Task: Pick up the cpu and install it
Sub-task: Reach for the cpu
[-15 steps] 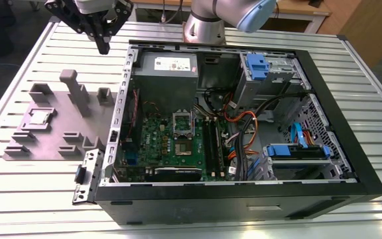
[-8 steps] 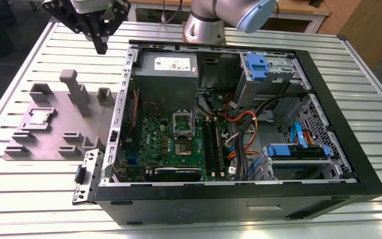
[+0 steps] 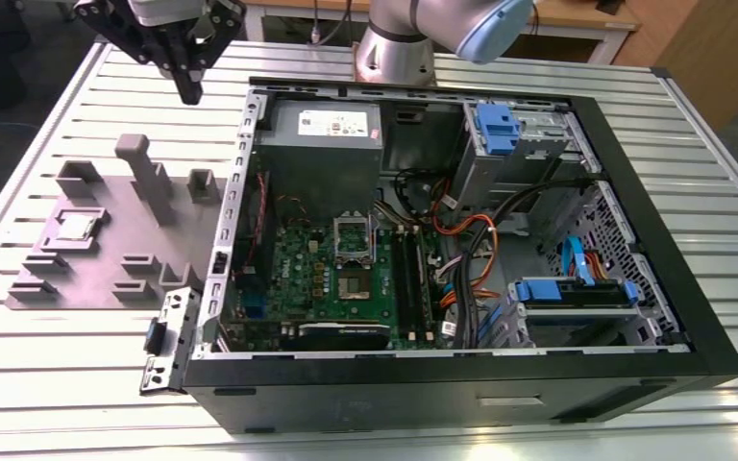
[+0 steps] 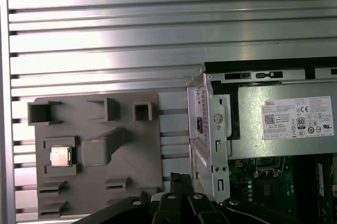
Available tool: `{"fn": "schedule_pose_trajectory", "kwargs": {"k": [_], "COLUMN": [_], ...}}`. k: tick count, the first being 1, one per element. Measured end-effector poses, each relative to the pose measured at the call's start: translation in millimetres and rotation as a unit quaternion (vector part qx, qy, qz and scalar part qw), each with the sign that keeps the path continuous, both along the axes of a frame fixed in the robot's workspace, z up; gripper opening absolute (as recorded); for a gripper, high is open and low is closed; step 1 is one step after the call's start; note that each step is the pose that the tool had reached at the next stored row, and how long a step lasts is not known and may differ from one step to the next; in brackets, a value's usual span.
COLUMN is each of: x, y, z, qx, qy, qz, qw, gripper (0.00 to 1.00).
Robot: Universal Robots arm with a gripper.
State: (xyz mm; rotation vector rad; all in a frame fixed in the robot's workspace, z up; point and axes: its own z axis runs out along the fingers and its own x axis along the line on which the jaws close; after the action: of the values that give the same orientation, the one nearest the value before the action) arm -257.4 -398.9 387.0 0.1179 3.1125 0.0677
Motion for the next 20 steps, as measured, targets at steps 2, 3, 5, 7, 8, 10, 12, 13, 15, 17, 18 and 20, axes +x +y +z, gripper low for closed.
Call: {"fn": "schedule_pose_trajectory", "kwargs": {"k": [2, 3, 5, 7, 8, 10, 12, 13, 15, 17, 18, 20], "x": [-1.6, -2.5, -4.7, -6.5, -7.3, -8.5, -9.3, -9.8, -10.9, -11.9, -12.3, -13.0], "y": [0.0, 0.0, 0.0, 0.0, 0.0, 0.0, 0.0, 0.0, 0.0, 0.0, 0.0, 0.0], "z": [0.0, -0.1, -0.1, -0.2, -0.2, -0.2, -0.3, -0.3, -0.4, -0.6, -0.6, -0.7], "qx": [0.0, 0.0, 0.0, 0.0, 0.0, 0.0, 0.0, 0.0, -0.0001, 0.0, 0.0, 0.0], "qy": [0.0, 0.0, 0.0, 0.0, 0.0, 0.0, 0.0, 0.0, 0.0001, 0.0, 0.0, 0.0], "qz": [0.0, 0.0, 0.0, 0.0, 0.0, 0.0, 0.0, 0.0, 0.0, 0.0, 0.0, 0.0], "qw": [1.0, 1.0, 1.0, 1.0, 1.0, 1.0, 1.0, 1.0, 1.0, 1.0, 1.0, 1.0], "gripper": [0.11, 0.11, 0.11, 0.11, 0.11, 0.11, 0.11, 0.11, 0.11, 0.11, 0.11, 0.11]}}
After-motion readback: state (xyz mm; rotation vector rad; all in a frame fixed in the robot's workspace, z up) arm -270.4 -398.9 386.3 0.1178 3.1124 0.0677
